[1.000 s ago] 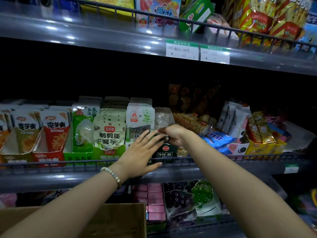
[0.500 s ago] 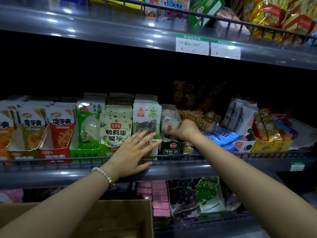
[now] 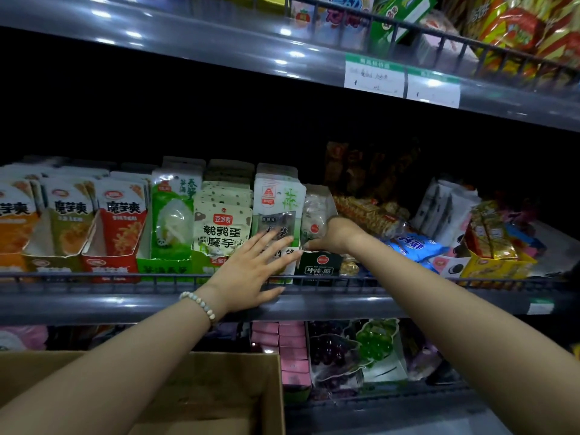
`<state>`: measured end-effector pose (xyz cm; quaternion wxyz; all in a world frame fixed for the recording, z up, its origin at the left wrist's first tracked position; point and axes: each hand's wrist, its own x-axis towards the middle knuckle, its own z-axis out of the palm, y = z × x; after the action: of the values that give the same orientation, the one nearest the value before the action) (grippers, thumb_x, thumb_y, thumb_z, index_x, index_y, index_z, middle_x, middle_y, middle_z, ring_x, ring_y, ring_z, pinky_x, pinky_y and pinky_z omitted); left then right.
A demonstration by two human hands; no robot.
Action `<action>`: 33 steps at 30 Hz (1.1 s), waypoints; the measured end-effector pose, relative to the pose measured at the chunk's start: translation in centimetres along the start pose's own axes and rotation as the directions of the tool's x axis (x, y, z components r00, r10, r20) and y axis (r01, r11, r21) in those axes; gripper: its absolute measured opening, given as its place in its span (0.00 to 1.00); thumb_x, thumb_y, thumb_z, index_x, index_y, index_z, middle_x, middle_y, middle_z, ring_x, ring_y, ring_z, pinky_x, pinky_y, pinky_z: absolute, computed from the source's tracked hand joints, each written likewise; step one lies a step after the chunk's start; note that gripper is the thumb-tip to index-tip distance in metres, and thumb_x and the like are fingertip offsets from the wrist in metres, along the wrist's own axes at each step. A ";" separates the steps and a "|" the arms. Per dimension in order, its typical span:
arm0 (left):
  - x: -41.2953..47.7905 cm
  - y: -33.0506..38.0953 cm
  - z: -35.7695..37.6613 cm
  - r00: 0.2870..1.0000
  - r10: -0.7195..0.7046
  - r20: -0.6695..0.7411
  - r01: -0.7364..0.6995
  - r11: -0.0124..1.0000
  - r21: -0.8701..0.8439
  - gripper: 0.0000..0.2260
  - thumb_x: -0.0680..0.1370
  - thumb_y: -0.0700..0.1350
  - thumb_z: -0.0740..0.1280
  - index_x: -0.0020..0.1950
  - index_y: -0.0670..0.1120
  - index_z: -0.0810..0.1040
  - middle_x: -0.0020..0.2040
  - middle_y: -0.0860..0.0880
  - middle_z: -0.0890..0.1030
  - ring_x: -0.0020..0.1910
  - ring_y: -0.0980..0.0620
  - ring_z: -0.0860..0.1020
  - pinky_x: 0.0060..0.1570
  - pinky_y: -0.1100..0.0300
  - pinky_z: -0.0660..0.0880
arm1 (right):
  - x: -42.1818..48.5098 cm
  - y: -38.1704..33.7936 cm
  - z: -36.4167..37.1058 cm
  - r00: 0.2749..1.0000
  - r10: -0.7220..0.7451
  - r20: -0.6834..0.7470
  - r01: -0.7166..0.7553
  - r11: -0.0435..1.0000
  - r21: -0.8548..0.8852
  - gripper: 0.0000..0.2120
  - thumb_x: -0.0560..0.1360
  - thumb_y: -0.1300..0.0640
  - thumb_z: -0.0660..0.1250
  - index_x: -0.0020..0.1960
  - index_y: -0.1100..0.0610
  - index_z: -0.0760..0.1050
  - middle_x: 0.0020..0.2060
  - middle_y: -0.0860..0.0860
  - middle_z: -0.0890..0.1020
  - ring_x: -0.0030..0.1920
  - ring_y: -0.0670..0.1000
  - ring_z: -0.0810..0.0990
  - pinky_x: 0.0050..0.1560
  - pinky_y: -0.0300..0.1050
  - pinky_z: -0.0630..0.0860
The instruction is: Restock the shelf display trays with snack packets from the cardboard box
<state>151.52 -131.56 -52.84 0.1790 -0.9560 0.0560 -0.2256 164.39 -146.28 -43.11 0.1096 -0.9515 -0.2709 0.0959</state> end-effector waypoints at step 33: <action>-0.7 0.3 -2.3 0.997 0.013 0.076 -0.014 1.000 0.009 0.32 0.77 0.64 0.49 0.77 0.52 0.45 0.77 0.47 0.54 0.77 0.46 0.49 0.73 0.51 0.38 | -1.7 1.5 0.9 0.947 -0.234 -0.218 0.285 0.929 0.238 0.25 0.80 0.57 0.60 0.73 0.62 0.58 0.67 0.60 0.71 0.66 0.59 0.71 0.67 0.50 0.67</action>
<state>149.83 -132.43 -51.29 0.1872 -0.9625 0.0545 -0.1884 163.52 -148.25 -44.17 0.2730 -0.8884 -0.3680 0.0271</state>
